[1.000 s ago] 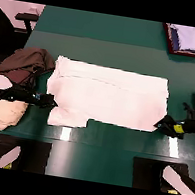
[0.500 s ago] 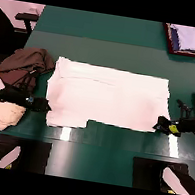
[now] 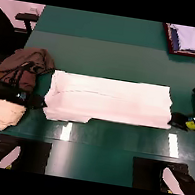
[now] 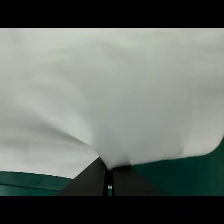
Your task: Fold the shirts.
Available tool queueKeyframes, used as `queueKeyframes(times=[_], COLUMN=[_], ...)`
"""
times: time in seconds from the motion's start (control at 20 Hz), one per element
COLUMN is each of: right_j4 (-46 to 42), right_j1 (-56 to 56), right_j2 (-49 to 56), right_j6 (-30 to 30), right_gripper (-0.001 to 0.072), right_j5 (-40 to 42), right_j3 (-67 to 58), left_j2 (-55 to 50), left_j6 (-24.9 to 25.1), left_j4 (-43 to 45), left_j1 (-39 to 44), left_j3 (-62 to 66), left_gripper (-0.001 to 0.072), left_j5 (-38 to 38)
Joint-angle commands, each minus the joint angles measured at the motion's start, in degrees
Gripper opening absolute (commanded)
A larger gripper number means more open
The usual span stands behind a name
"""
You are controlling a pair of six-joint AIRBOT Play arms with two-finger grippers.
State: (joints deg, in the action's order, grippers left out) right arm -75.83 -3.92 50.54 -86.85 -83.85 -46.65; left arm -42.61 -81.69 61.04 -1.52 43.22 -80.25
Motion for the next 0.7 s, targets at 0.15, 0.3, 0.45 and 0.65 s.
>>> queueKeyframes(times=[0.15, 0.3, 0.45, 0.65], right_j4=[-0.7, -0.5, -0.2, 3.7], right_j1=[6.1, 6.9, 7.0, 6.5], right_j2=[20.9, 29.6, 36.4, 41.8], right_j6=[-0.3, -0.3, -0.3, 0.3], right_gripper=[0.0012, 0.0012, 0.0013, 0.0298], right_j5=[8.3, 8.5, 7.5, 7.8], right_j3=[-15.7, -24.3, -31.3, -36.9], left_j2=[-22.9, -33.6, -40.3, -41.9], left_j6=[7.6, 8.5, 8.8, 8.7], left_j4=[0.2, 0.2, 0.2, 0.0], left_j1=[0.0, 0.0, 0.0, 0.0], left_j3=[11.7, 20.9, 27.3, 28.8], left_gripper=[0.0024, 0.0025, 0.0025, 0.012], left_j5=[13.8, 16.0, 17.6, 20.6])
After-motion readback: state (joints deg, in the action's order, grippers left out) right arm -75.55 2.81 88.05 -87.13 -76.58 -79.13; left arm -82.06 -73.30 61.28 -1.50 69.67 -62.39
